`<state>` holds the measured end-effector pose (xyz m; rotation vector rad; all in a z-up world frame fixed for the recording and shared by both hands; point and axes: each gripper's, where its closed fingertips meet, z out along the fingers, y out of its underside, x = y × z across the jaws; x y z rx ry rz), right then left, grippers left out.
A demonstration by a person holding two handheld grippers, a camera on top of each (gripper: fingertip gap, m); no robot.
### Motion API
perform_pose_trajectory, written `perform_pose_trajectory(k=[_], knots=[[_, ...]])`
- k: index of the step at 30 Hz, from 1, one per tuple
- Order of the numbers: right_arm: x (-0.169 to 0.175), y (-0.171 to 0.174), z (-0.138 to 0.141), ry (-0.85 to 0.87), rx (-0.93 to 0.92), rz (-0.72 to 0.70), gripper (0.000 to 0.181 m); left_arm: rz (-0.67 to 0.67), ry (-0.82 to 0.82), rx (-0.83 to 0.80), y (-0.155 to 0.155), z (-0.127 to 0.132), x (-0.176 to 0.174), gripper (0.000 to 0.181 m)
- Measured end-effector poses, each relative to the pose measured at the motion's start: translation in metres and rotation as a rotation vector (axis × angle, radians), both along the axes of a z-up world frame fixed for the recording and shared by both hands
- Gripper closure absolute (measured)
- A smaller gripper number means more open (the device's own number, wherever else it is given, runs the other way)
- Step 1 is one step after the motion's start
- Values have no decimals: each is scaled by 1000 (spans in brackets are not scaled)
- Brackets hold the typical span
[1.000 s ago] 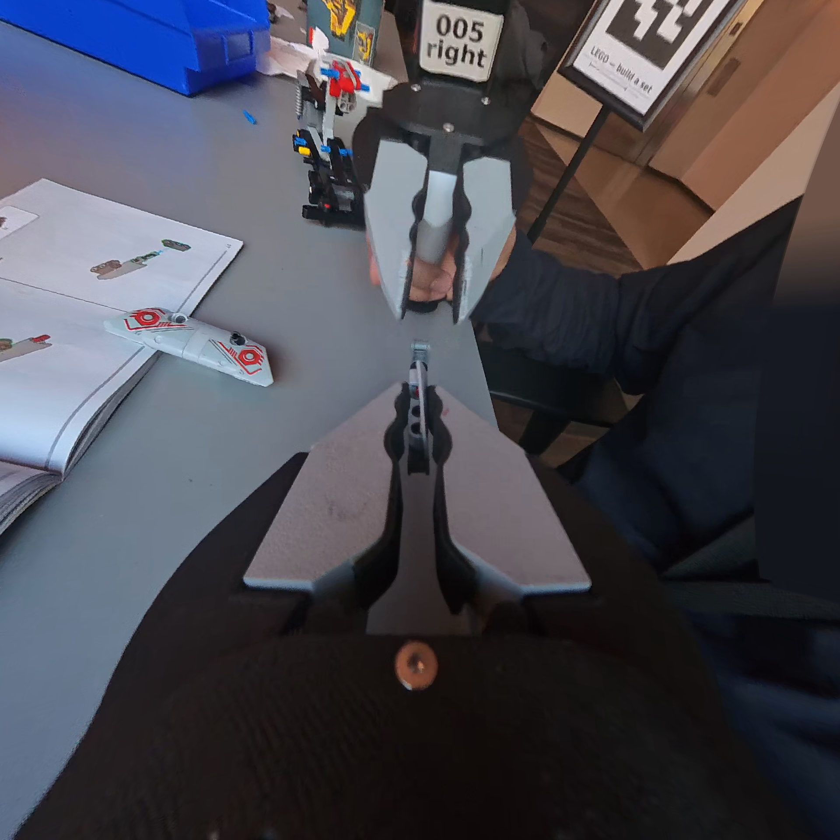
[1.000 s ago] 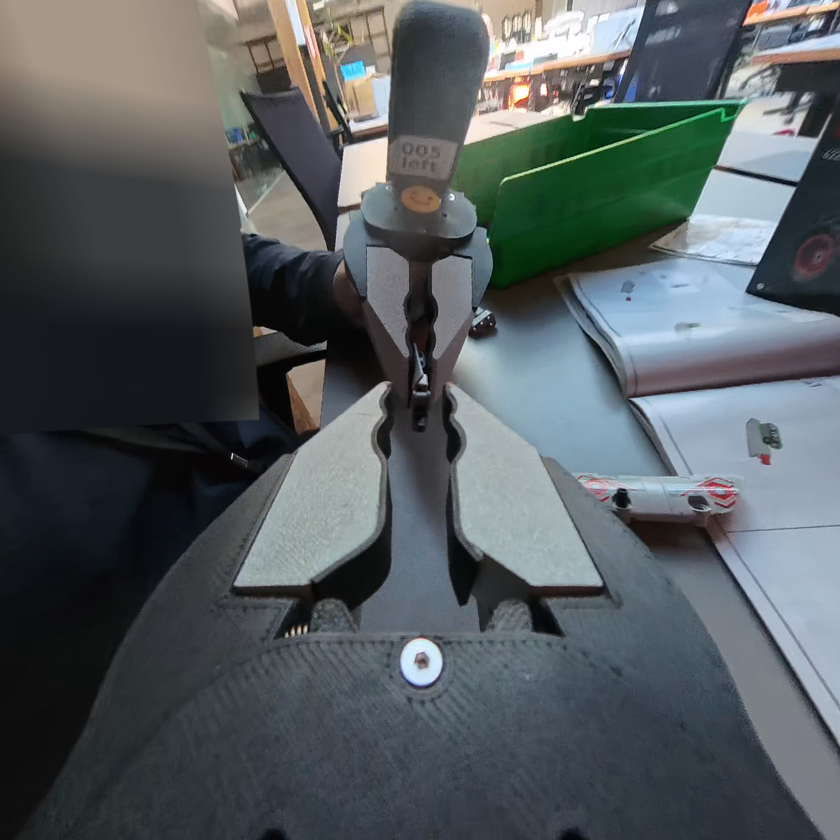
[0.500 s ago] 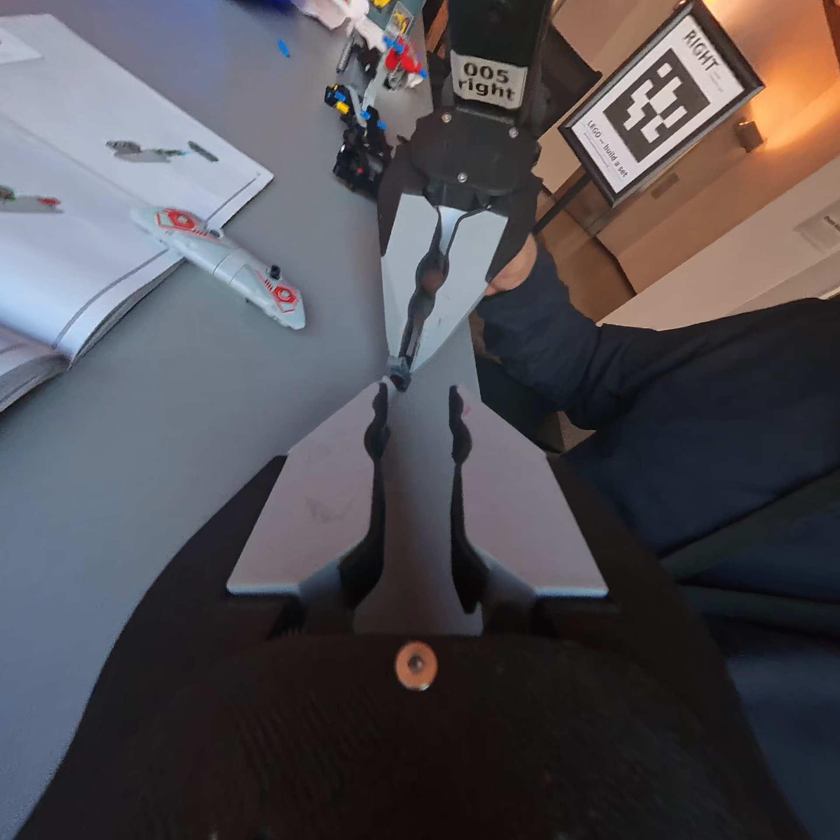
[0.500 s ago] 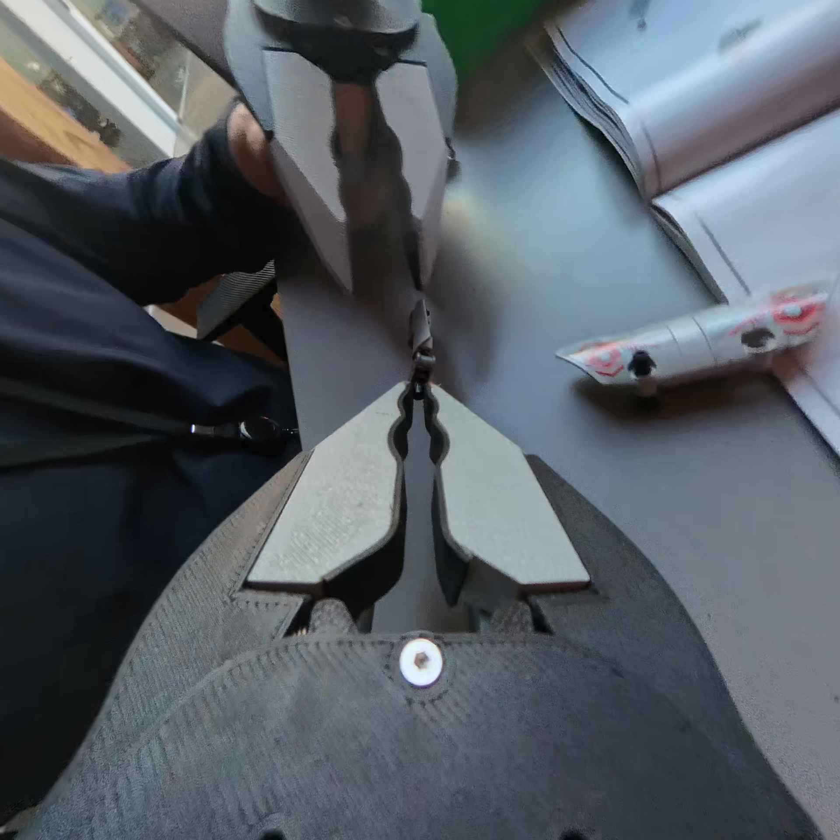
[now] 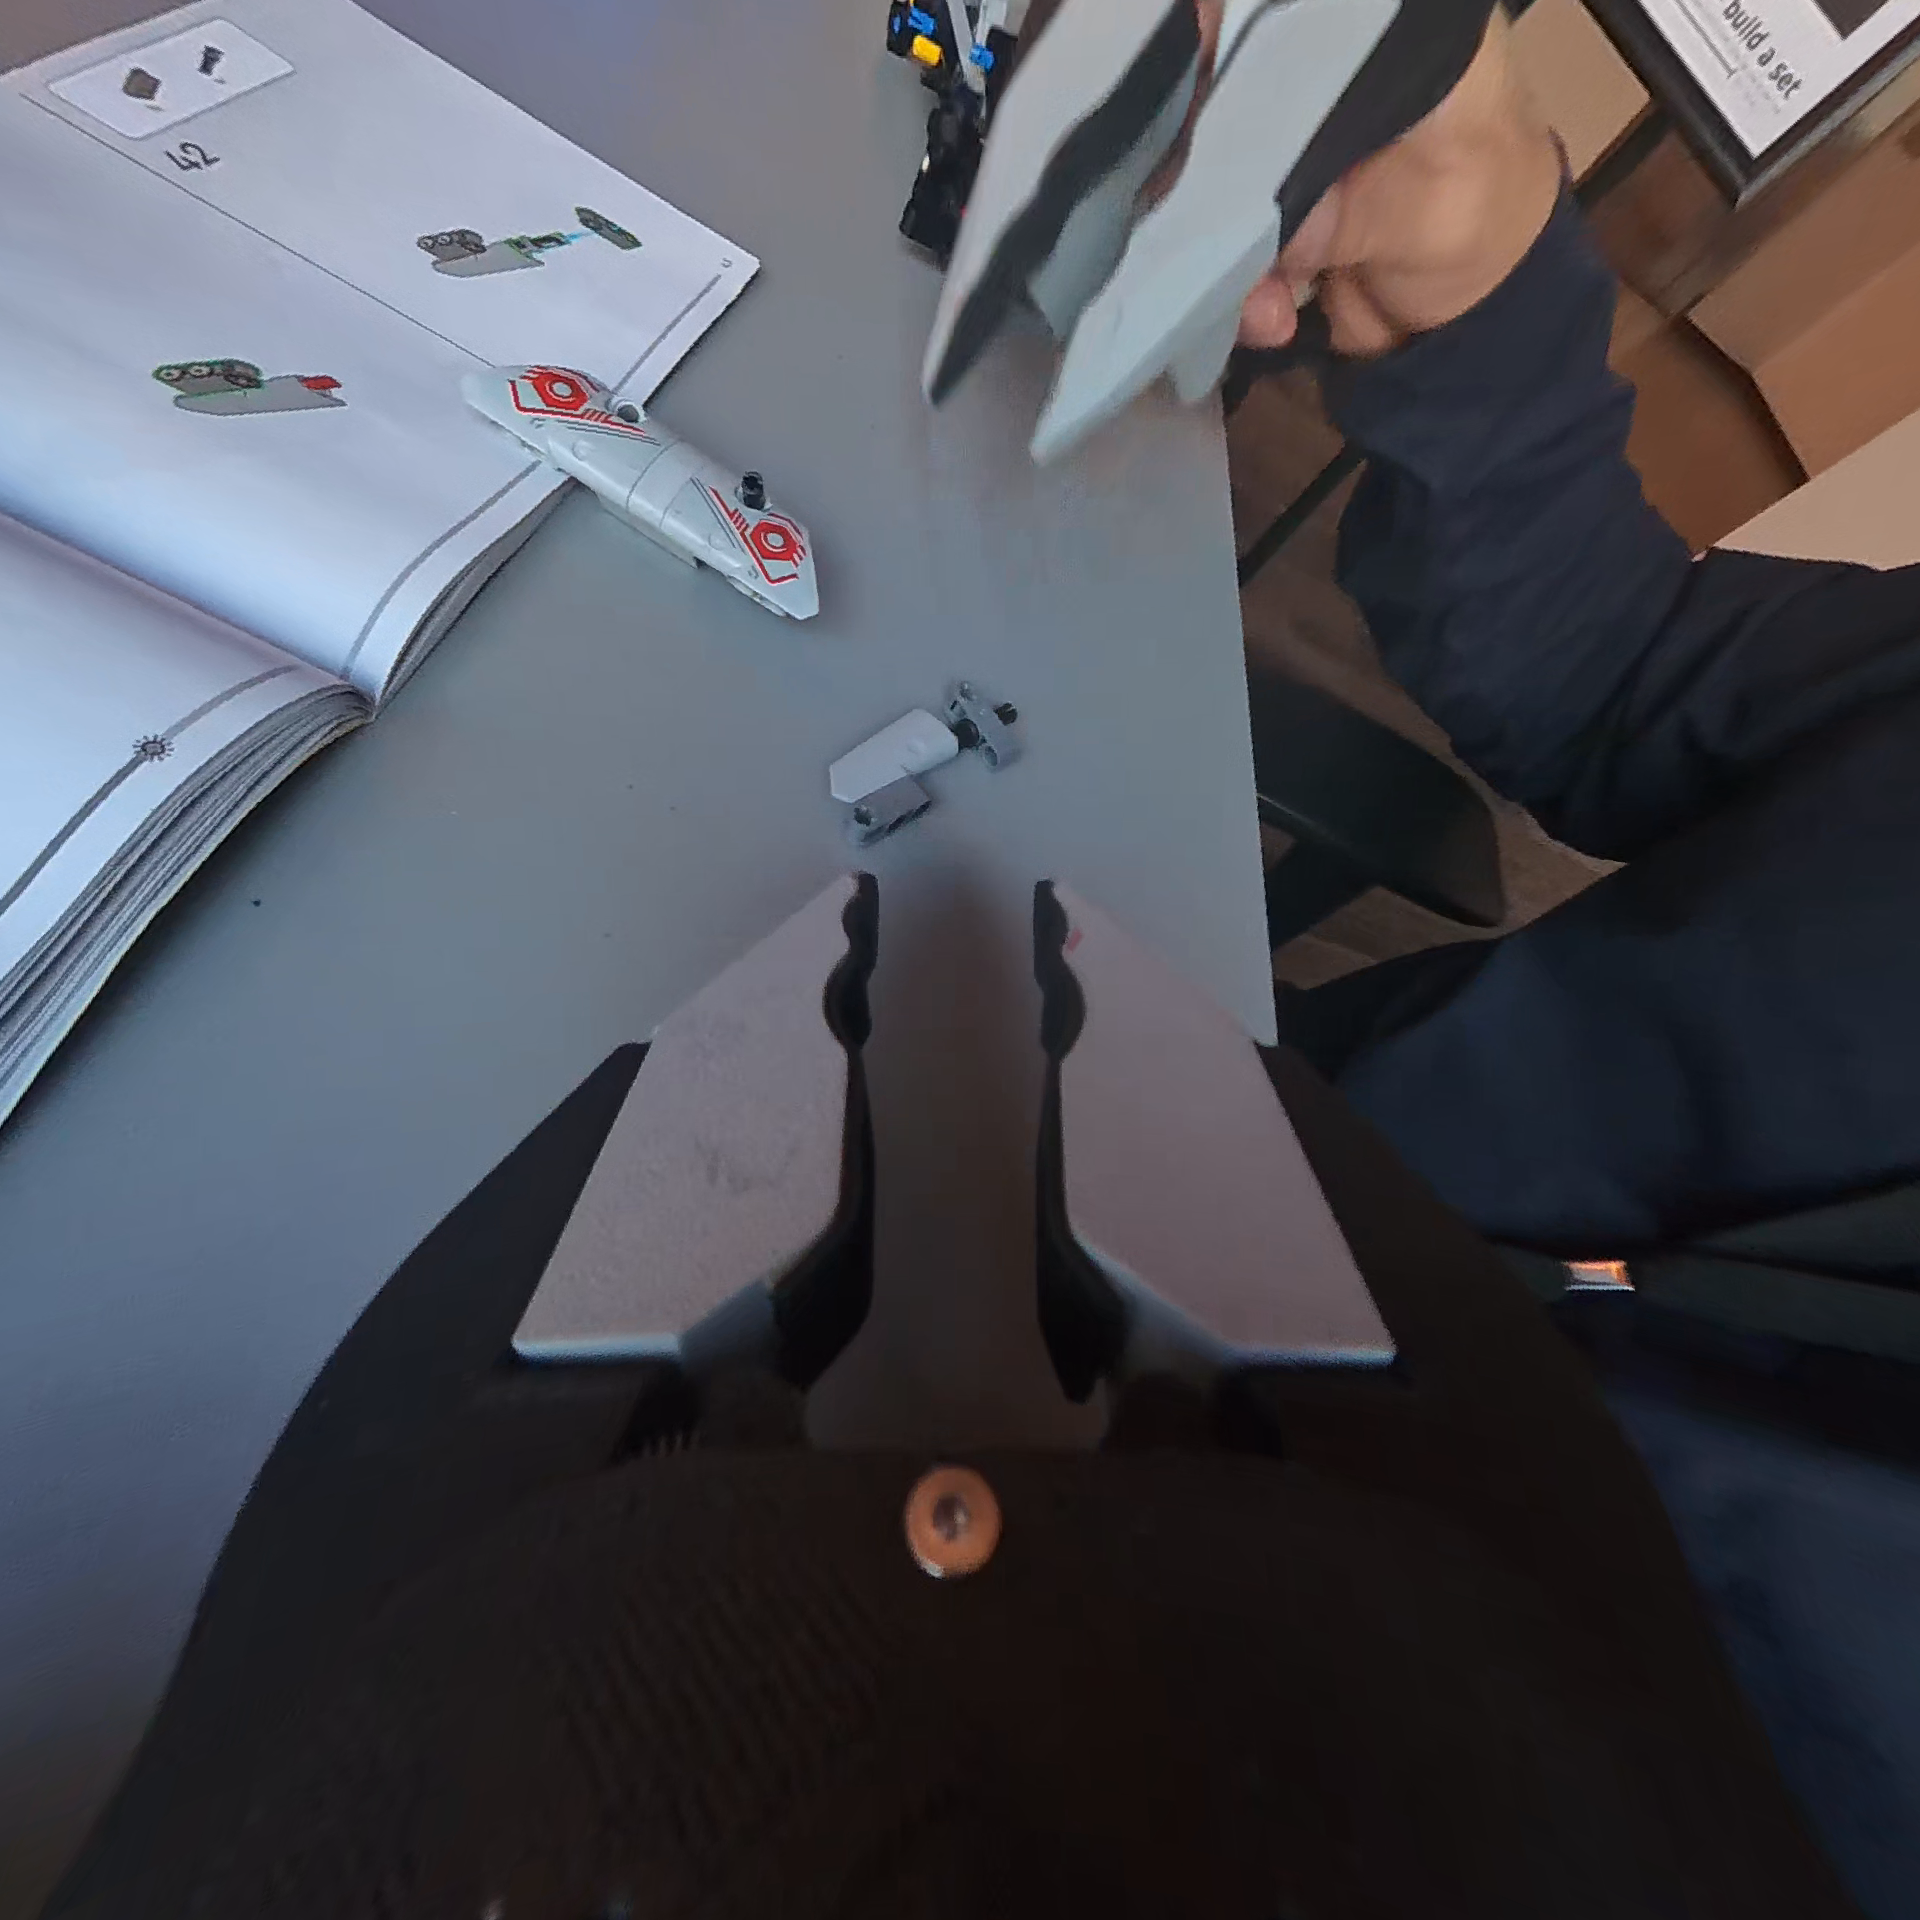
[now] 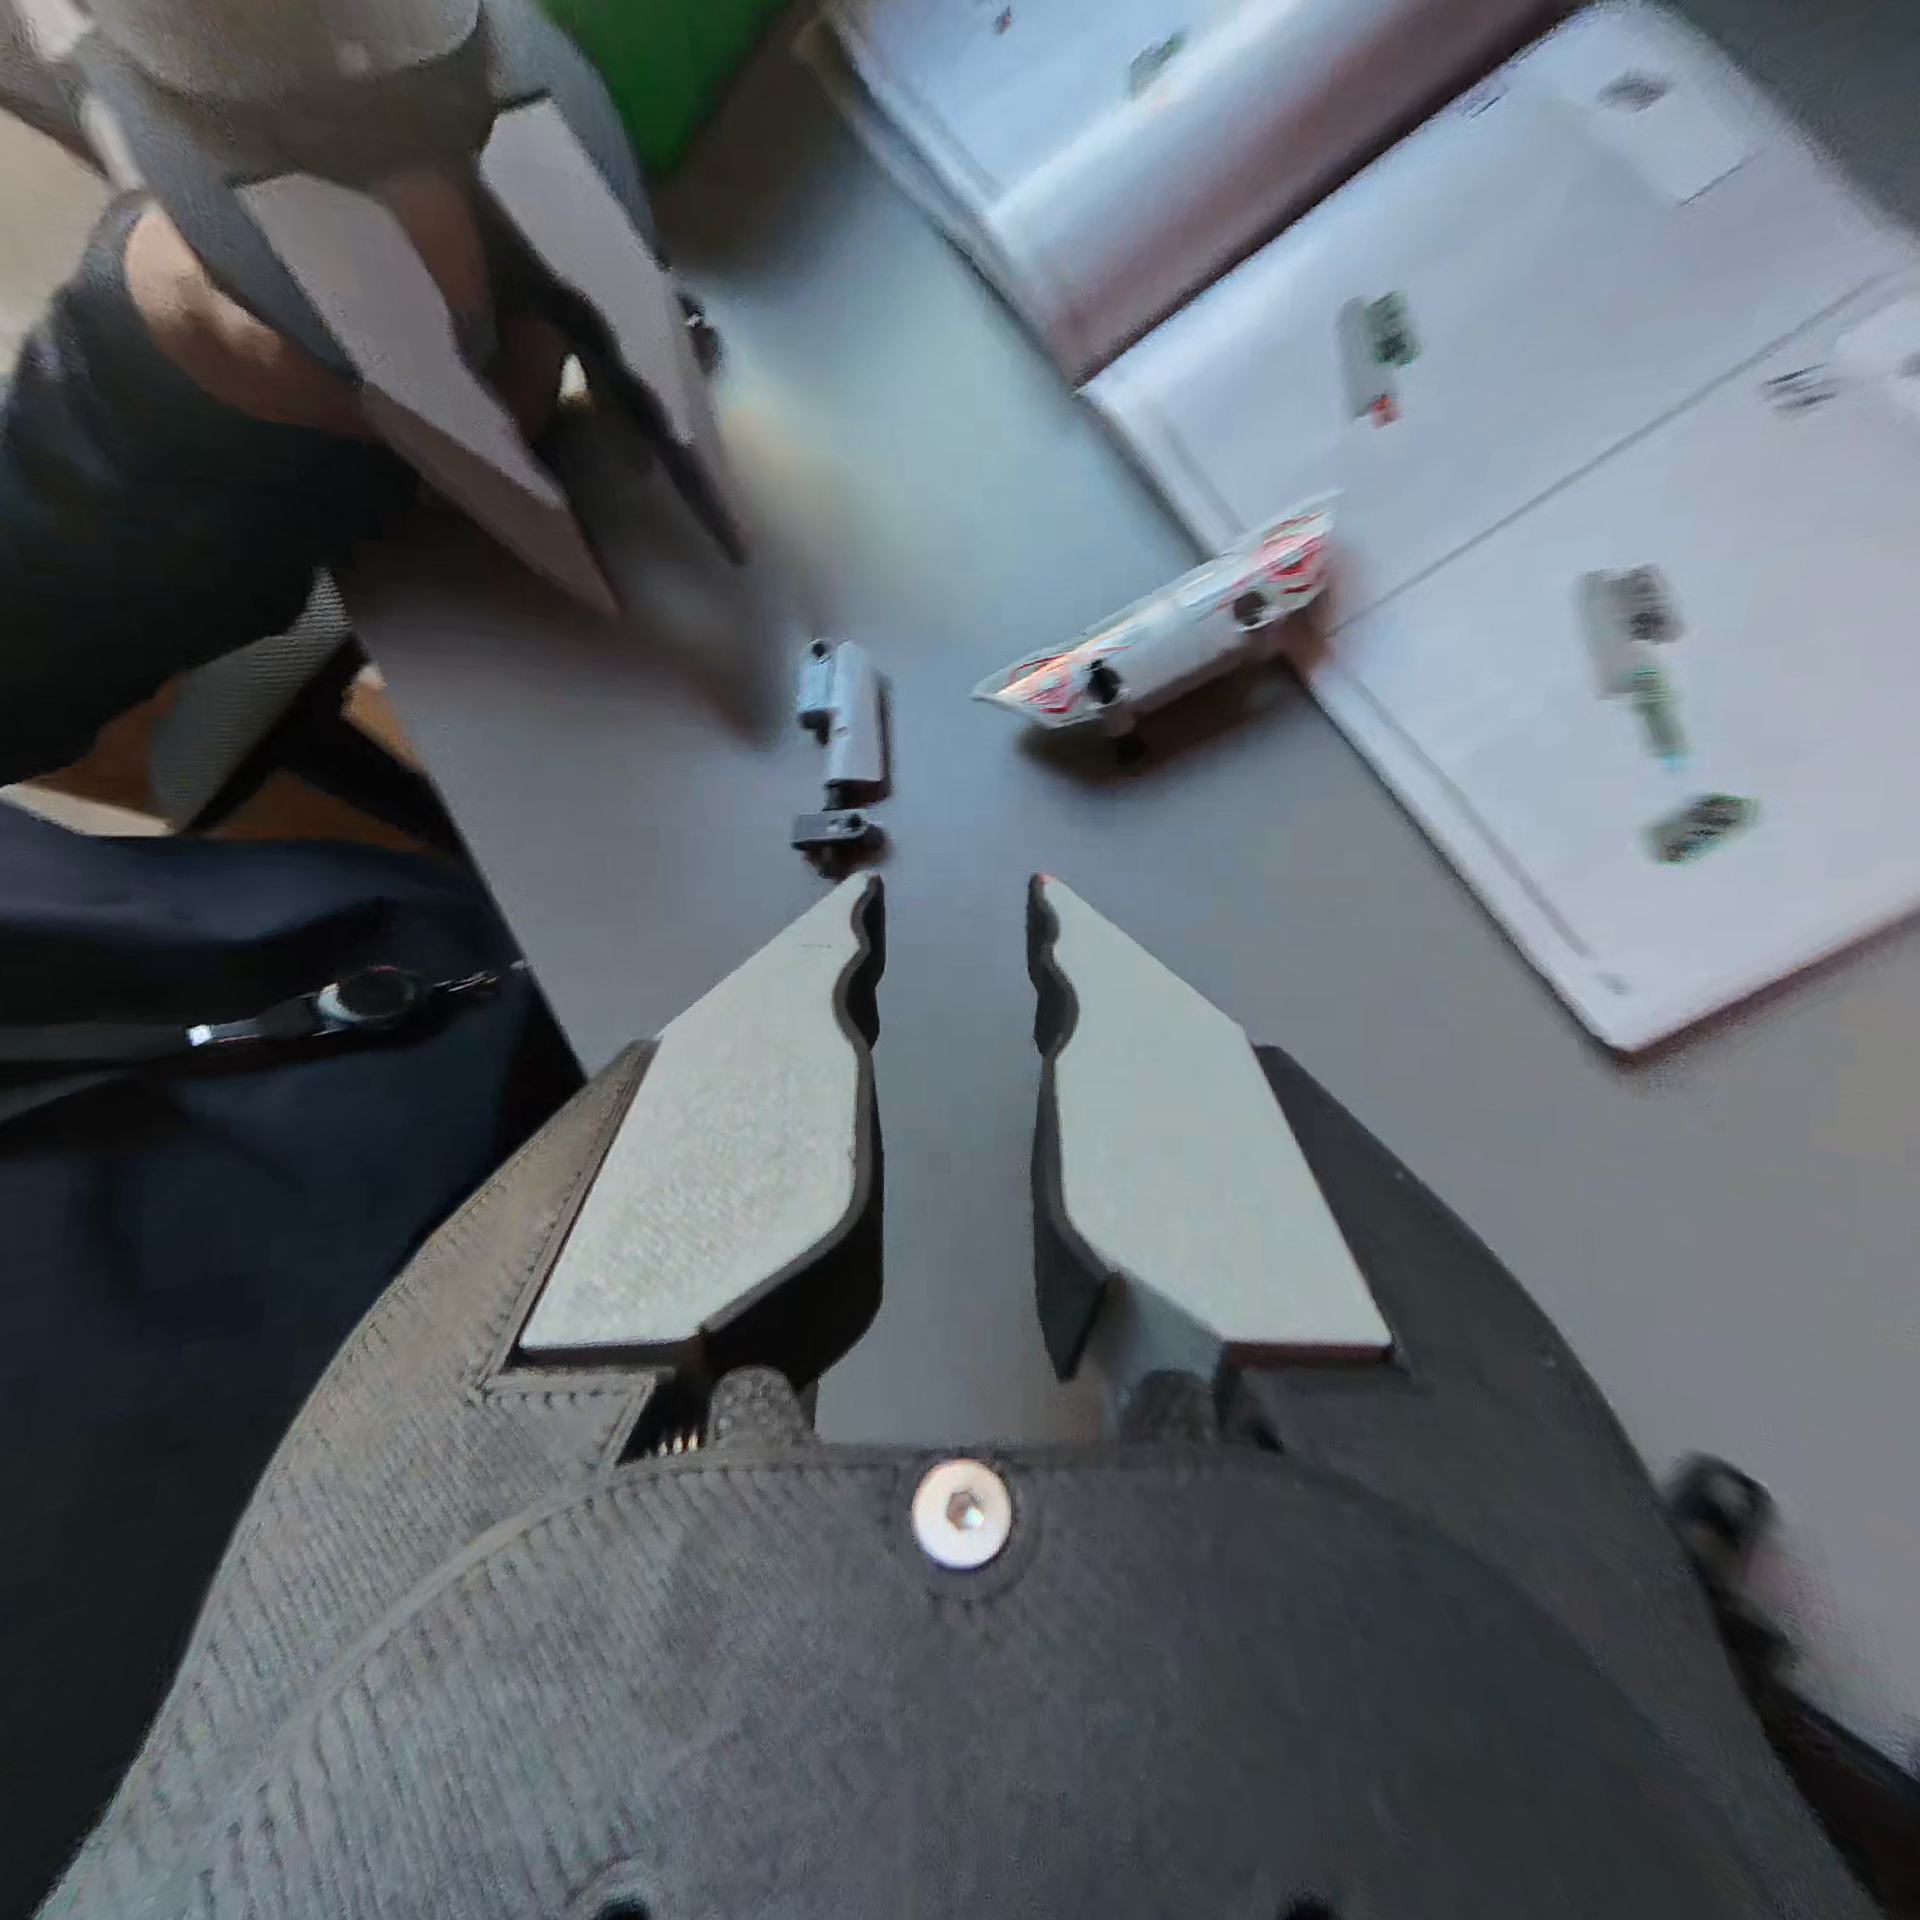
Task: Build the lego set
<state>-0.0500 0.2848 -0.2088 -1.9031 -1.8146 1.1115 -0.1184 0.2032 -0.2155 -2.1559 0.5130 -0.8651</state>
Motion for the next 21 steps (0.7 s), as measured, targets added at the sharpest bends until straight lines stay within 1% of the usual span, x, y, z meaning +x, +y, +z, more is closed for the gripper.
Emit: perform_pose_trajectory(k=[2,4,8,10,12,13,15,17,19,21], knots=[[3,22,6,16,84,-77,152,-5,26,4,3,-1,2,154],[5,44,5,-8,133,-151,149,-2,70,-1,8,-4,3,152],[-8,85,0,-27,152,-323,147,6,146,-31,21,-14,4,155],[-20,102,-4,-26,158,-364,146,-21,137,-74,21,-20,12,158],[-31,116,-13,-26,178,-367,144,-80,94,-113,14,-22,25,162],[-36,122,-18,-27,189,-365,143,-89,78,-124,12,-22,29,162],[-44,129,-24,-12,221,-345,143,-94,66,-136,8,-20,31,161],[-47,131,-24,6,272,-317,143,-85,68,-128,6,-13,26,161],[-49,128,-17,50,310,-290,143,-42,121,-87,14,-3,13,160],[-50,122,-14,84,346,-259,143,1,178,-34,32,12,0,159]])
